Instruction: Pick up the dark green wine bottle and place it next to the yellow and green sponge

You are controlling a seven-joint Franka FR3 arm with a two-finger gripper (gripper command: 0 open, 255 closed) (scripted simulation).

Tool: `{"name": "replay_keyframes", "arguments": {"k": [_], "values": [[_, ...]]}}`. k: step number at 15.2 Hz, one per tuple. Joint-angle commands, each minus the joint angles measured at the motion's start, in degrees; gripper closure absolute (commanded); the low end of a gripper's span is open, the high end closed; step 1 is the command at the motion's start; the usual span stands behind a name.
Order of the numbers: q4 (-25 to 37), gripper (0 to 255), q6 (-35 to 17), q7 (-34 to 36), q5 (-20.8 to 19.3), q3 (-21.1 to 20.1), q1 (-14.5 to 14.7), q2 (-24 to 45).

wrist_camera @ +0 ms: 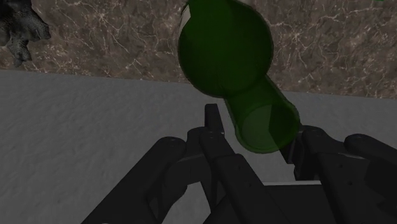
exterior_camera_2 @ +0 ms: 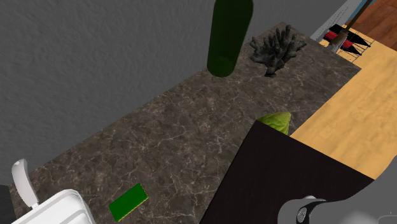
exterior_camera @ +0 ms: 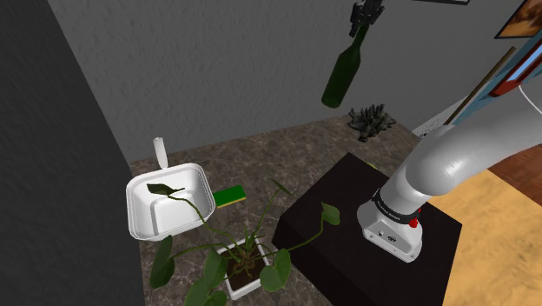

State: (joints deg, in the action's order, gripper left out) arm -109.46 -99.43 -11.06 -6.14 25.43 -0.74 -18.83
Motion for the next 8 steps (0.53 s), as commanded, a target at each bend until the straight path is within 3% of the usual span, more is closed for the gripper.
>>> {"name": "replay_keyframes", "arguments": {"k": [1, 8], "values": [[-2.32, 255, 0.06, 3.17, -0.59, -2.36, 0.51, -2.35], [-8.68, 255, 0.63, 13.60, -0.54, -10.64, 2.46, -8.64]]}}
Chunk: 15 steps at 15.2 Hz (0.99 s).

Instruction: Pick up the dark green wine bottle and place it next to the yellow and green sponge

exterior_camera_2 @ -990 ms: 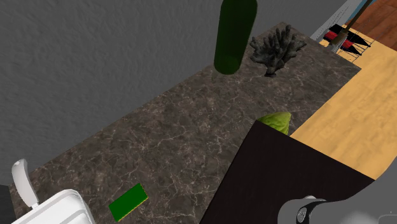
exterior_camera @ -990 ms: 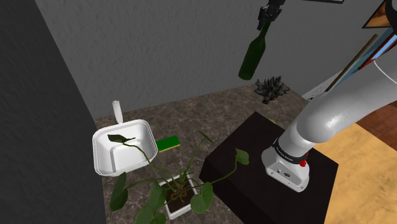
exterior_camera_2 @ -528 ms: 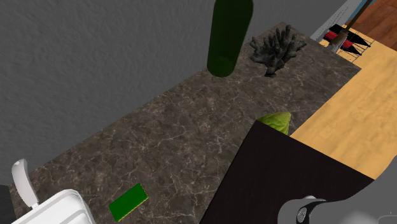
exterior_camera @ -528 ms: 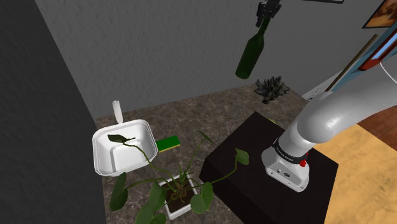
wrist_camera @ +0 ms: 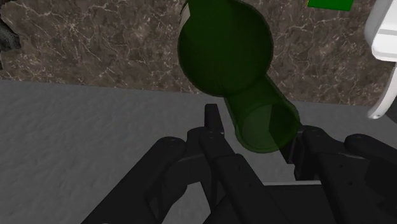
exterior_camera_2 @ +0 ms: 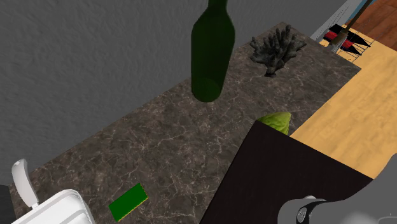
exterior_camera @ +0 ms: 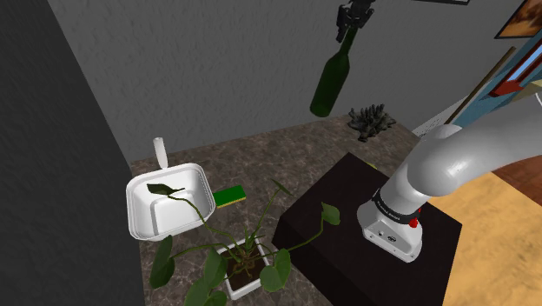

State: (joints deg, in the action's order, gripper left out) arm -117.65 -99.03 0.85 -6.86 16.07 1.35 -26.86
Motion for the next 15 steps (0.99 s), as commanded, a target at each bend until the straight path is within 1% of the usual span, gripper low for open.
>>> {"name": "replay_keyframes", "arguments": {"k": [1, 8, 15], "values": [[-1.14, 255, 0.32, 3.13, 0.39, -2.44, 0.71, -1.25], [-3.93, 255, 0.91, 13.01, 2.63, -10.46, 3.35, -3.97], [-3.65, 255, 1.23, 22.79, 5.42, -18.29, 6.37, -3.58]]}}
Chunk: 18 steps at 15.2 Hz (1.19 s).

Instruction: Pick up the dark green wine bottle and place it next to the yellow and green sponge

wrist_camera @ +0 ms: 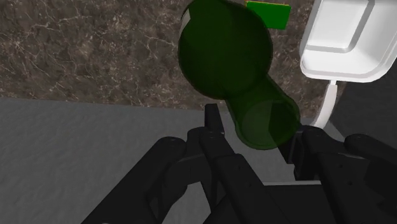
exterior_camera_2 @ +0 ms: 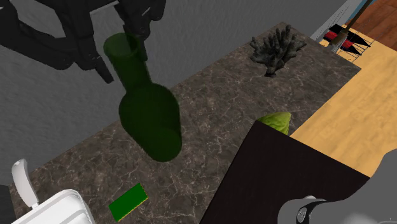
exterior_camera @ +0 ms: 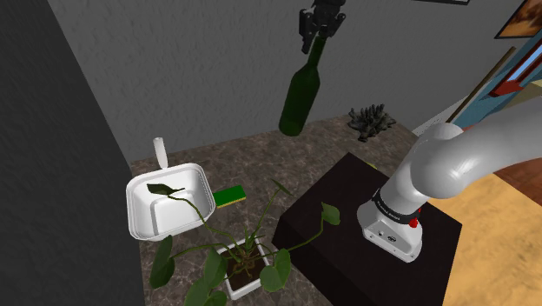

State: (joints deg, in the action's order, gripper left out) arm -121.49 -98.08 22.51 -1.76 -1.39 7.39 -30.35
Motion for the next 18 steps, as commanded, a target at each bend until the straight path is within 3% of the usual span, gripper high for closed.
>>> {"name": "replay_keyframes", "arguments": {"k": [1, 11, 18], "values": [[0.48, 255, 0.30, 2.52, 0.70, -1.95, 0.74, 0.22], [6.88, 255, 0.46, 16.64, 3.16, -13.01, 4.51, 6.71], [15.28, 255, 1.07, 27.07, 2.19, -20.81, 6.65, 14.95]]}}
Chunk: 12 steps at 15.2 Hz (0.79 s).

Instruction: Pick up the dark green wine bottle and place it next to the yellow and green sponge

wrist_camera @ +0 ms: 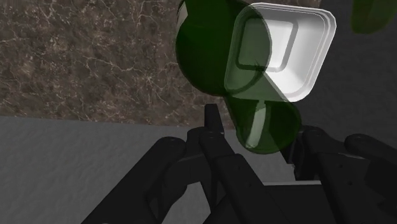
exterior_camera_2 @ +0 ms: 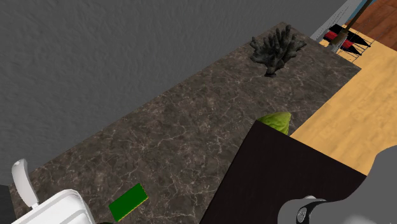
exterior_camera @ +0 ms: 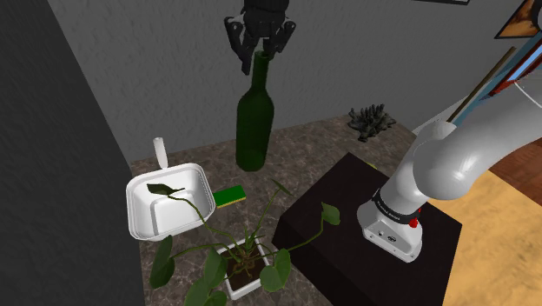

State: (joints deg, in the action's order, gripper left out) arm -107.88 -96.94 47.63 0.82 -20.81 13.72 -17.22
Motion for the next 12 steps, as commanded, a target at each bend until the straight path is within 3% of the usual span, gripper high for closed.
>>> {"name": "replay_keyframes", "arguments": {"k": [1, 4, 12], "values": [[3.16, 255, 0.12, 3.52, -0.81, -2.52, 0.64, 3.27], [7.62, 255, 0.79, 7.86, -2.39, -5.54, 1.64, 7.60], [0.37, 255, -5.48, 7.99, -1.96, -5.45, 1.82, 6.53]]}}
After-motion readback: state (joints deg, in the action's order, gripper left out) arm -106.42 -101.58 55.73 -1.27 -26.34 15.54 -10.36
